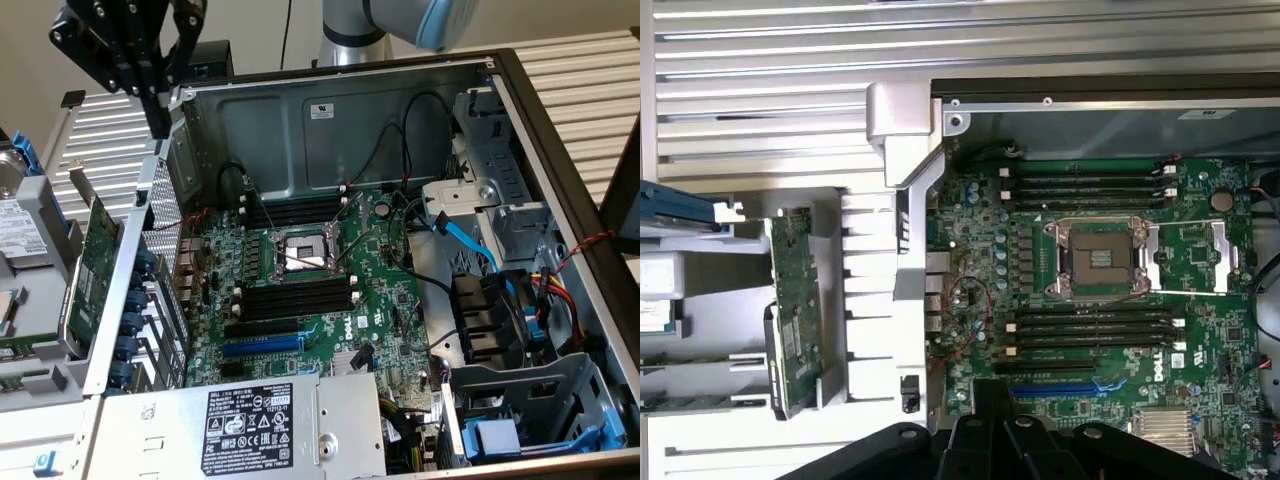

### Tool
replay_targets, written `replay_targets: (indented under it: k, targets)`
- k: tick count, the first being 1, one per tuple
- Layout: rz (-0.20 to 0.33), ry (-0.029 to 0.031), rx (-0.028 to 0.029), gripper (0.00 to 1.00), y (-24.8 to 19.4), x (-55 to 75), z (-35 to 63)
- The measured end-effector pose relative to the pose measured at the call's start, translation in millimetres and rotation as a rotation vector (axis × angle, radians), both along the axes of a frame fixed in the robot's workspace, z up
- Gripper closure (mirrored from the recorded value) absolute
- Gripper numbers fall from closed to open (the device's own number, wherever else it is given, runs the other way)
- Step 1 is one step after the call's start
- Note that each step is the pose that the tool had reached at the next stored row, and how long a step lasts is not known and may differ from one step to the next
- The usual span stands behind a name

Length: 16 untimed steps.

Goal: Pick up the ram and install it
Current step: 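Reach for the ram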

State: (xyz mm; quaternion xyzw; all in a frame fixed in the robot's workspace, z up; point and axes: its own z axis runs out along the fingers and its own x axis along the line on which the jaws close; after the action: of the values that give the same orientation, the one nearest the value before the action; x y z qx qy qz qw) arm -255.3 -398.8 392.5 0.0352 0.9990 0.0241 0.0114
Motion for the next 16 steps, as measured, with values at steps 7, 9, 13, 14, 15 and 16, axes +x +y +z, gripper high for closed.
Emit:
replay_targets:
  k: [7, 9, 13, 14, 15, 16]
  targets:
    - [0.000, 0.0000, 0.0000, 0.89, 0.0, -31.8, -0.1]
    - [0.000, 0.0000, 0.0000, 0.89, 0.0, -40.9, -0.1]
    - [0.000, 0.0001, -0.0001, 0.89, 0.0, -59.3, -0.1]
    - [0.000, 0.0000, 0.0000, 0.89, 0.0, -63.8, -0.1]
    - [0.000, 0.0000, 0.0000, 0.89, 0.0, -68.4, -0.1]
    - [0.000, 0.0001, 0.0000, 0.89, 0.0, -72.9, -0.1]
